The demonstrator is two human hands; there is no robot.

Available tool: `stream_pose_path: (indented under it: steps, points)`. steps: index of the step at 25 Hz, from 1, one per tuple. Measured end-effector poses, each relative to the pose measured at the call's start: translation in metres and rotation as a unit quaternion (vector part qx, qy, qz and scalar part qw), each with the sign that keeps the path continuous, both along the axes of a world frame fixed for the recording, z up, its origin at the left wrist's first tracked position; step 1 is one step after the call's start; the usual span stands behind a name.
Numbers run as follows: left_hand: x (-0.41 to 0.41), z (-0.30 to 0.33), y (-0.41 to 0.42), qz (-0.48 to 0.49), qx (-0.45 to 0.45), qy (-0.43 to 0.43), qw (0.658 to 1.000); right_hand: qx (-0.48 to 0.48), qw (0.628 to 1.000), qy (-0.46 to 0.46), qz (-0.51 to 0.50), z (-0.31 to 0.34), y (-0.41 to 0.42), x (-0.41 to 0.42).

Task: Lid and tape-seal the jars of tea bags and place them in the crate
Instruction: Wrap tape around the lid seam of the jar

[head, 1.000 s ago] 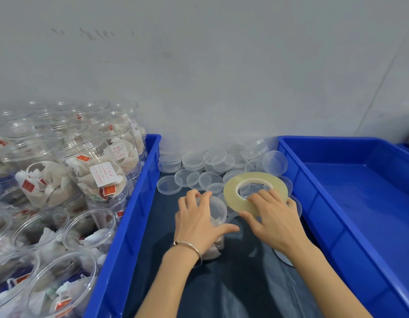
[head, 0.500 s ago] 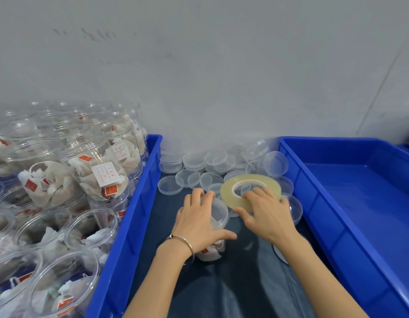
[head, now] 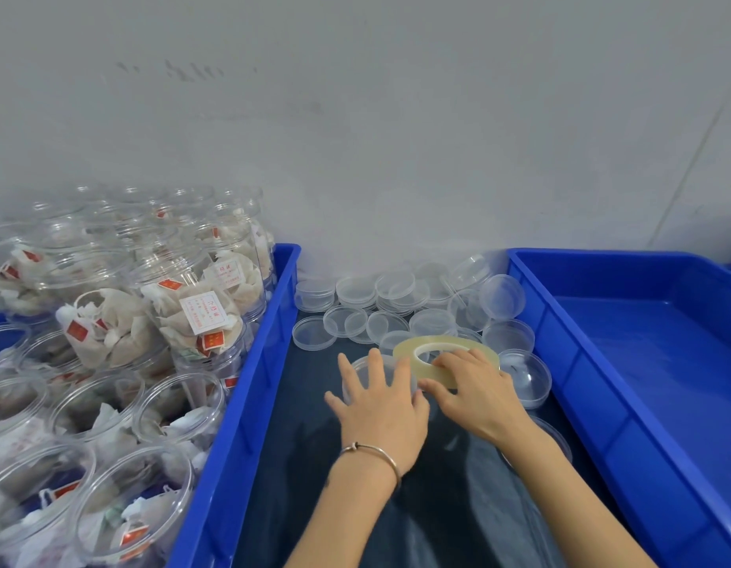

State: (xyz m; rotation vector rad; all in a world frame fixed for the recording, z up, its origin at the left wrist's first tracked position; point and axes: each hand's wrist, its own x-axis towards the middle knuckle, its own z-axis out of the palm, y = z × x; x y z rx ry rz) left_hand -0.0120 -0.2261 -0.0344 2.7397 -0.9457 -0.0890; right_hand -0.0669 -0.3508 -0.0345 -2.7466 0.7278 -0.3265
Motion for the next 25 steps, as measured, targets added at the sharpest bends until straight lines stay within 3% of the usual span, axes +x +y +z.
stream_pose_path:
  steps: [3, 7, 19, 25]
  points:
    - [-0.011, 0.000, -0.006, 0.037, -0.061, -0.086, 0.994, -0.001, 1.000, -0.002, -0.007, -0.001, 0.001, -0.003]
    - [0.004, -0.006, 0.001, -0.016, -0.138, -0.170, 0.976, -0.003, 1.000, 0.012, 0.004, -0.002, 0.000, -0.009]
    - [0.022, -0.007, -0.014, -0.007, -0.124, -0.075, 0.989, -0.061, 0.993, -0.008, -0.097, -0.003, 0.024, -0.009]
    - [0.030, -0.006, -0.019, -0.021, -0.131, -0.033, 0.991, 0.011, 0.982, -0.022, -0.189, -0.006, 0.040, -0.005]
